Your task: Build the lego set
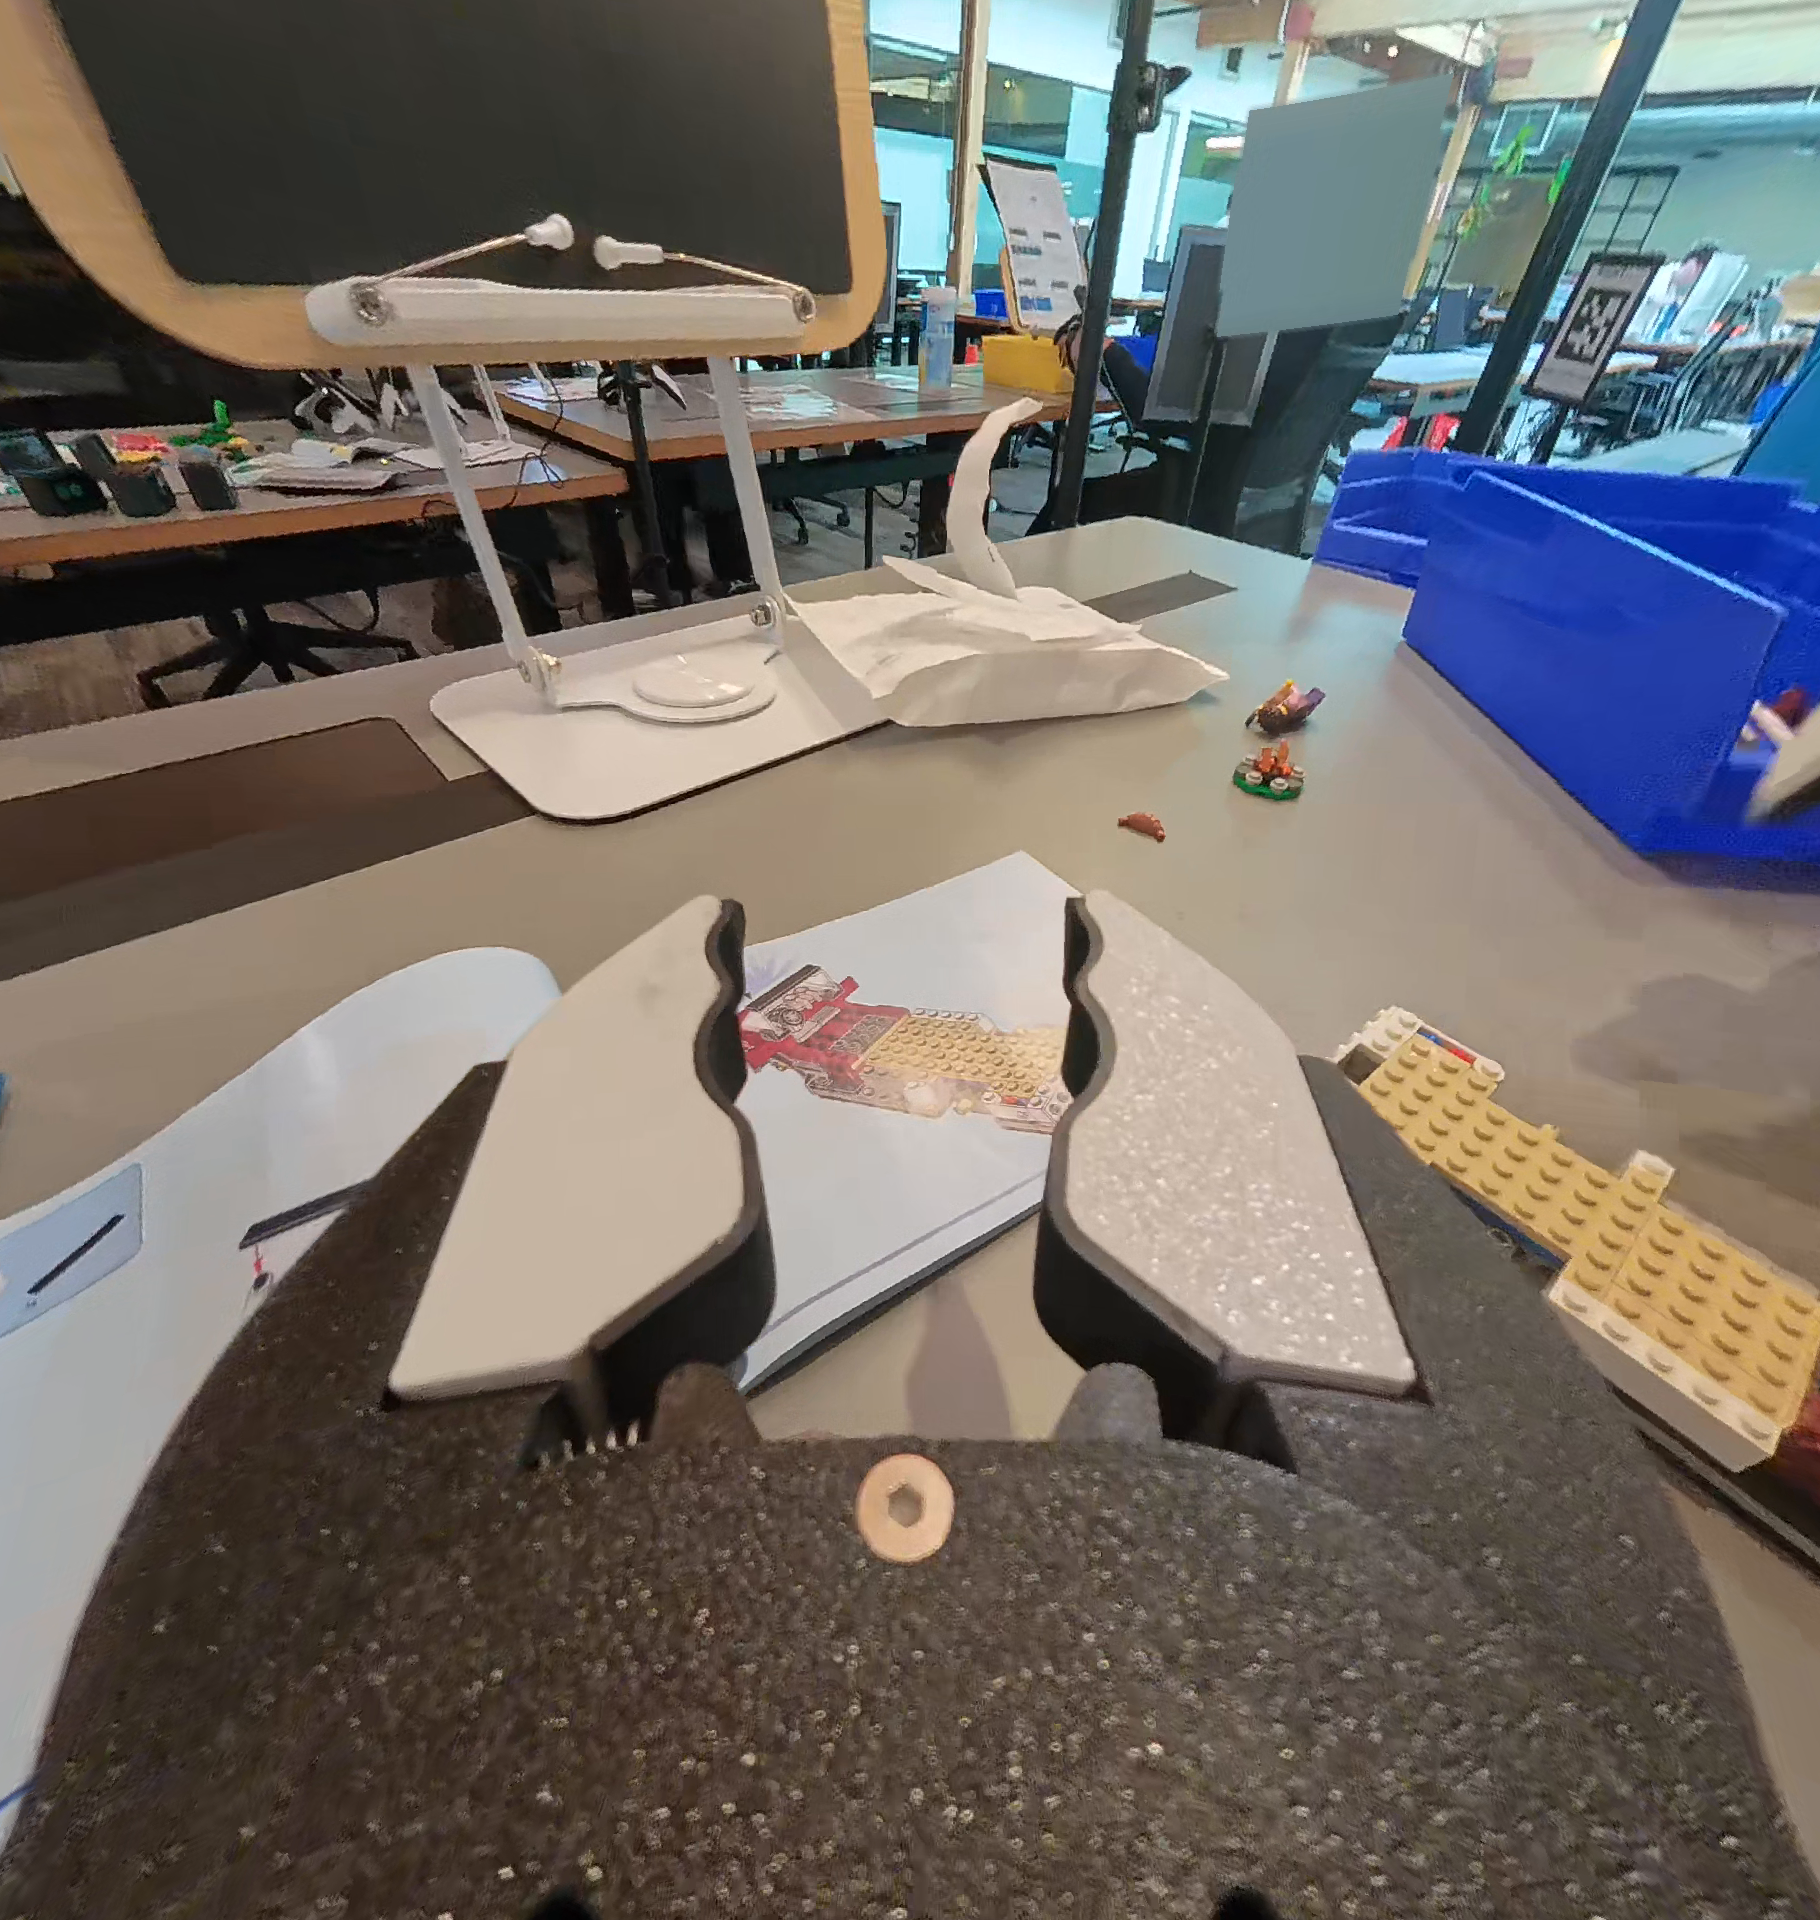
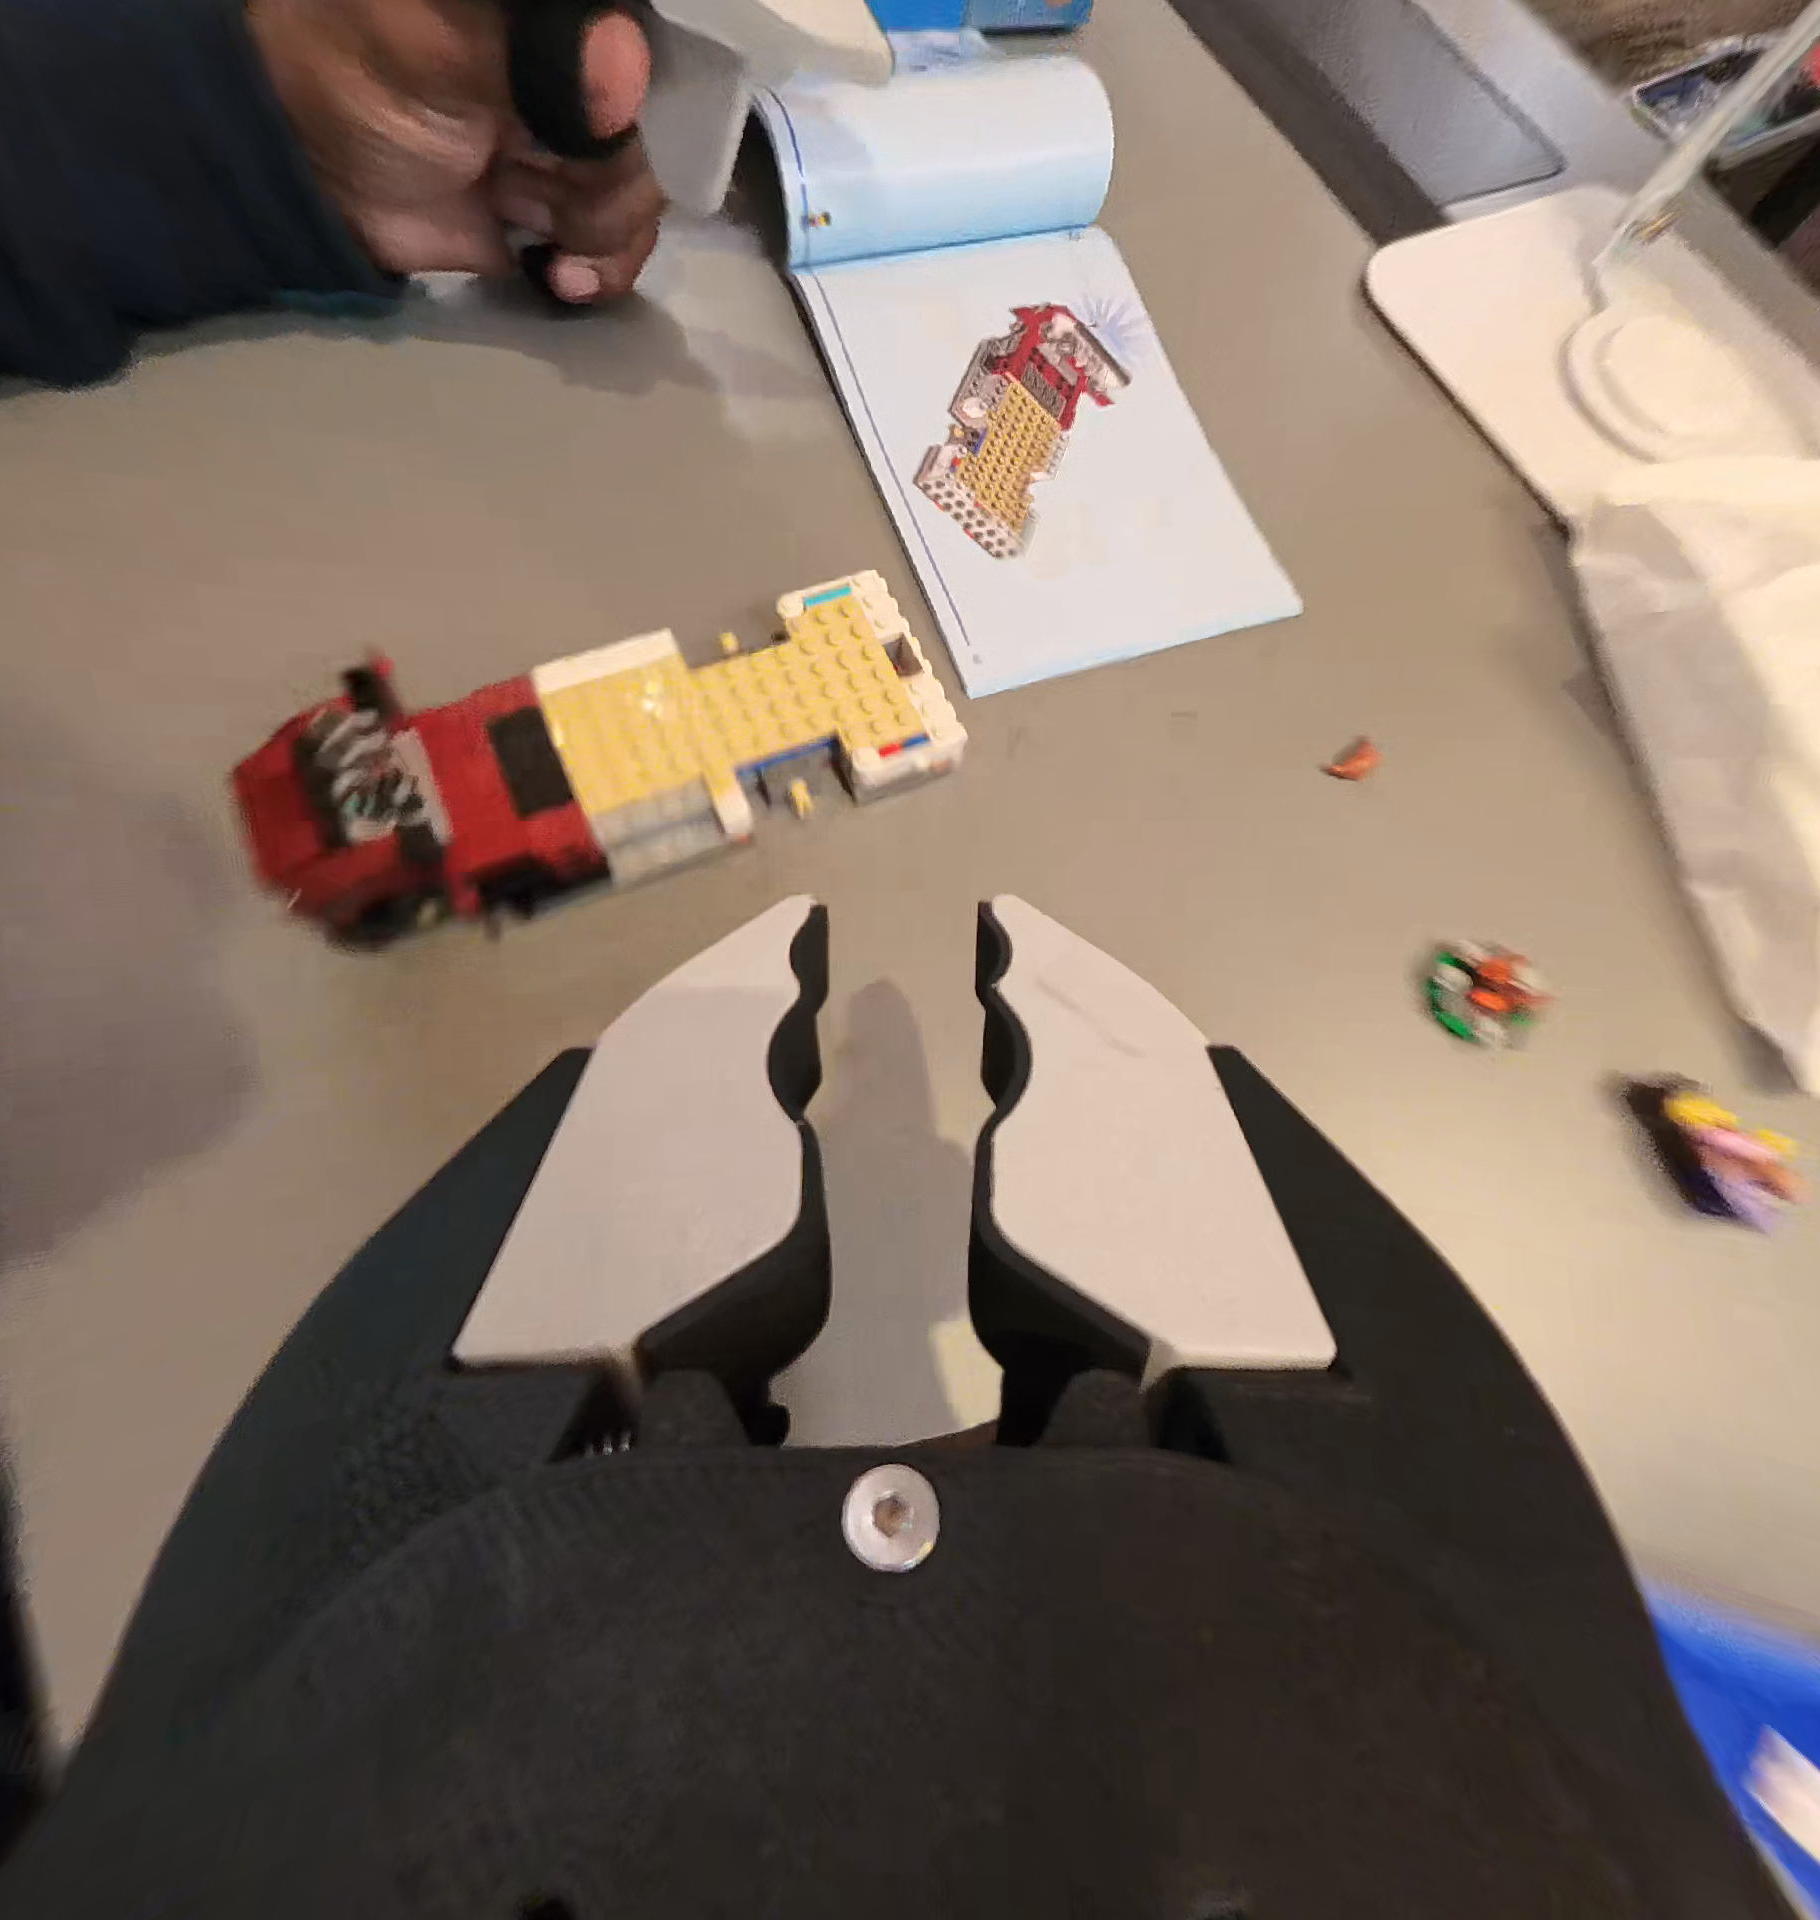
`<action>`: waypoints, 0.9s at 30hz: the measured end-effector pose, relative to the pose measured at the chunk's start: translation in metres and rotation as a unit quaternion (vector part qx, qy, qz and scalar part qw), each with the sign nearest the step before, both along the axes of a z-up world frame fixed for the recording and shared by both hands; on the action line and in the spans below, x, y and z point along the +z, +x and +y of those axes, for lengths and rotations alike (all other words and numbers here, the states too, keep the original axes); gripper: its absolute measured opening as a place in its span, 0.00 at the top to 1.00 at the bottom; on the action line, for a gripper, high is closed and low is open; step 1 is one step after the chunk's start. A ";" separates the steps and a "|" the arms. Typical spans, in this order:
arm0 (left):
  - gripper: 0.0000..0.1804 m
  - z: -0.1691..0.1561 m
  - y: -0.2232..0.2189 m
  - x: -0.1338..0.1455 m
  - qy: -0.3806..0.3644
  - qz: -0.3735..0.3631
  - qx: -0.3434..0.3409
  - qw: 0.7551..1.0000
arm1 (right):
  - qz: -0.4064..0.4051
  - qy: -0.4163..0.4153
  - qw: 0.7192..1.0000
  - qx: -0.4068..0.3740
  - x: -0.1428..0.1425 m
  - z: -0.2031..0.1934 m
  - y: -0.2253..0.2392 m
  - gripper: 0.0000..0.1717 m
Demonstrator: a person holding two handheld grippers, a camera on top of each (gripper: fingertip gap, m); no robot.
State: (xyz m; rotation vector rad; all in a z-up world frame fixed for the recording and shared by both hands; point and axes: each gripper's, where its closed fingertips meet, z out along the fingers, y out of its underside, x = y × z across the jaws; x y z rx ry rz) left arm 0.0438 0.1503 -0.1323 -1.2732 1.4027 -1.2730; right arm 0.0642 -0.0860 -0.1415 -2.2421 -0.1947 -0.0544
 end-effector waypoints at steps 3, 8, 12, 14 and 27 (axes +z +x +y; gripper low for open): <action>0.68 0.003 -0.004 -0.001 -0.024 0.007 -0.002 1.000 | -0.074 -0.032 0.996 -0.037 0.051 -0.066 0.054 0.85; 0.68 0.002 -0.001 -0.008 -0.067 0.038 -0.009 0.997 | -0.122 -0.229 0.958 -0.122 0.025 -0.168 0.209 0.71; 0.68 0.003 -0.004 -0.007 -0.085 0.033 -0.005 0.996 | -0.039 -0.317 0.940 -0.124 -0.037 -0.202 0.265 0.59; 0.68 0.005 -0.006 -0.005 -0.090 0.024 0.000 0.996 | -0.033 -0.348 0.930 -0.112 -0.056 -0.210 0.277 0.56; 0.69 0.011 -0.008 -0.004 -0.124 0.018 0.002 0.992 | -0.031 -0.358 0.921 -0.152 -0.057 -0.222 0.297 0.70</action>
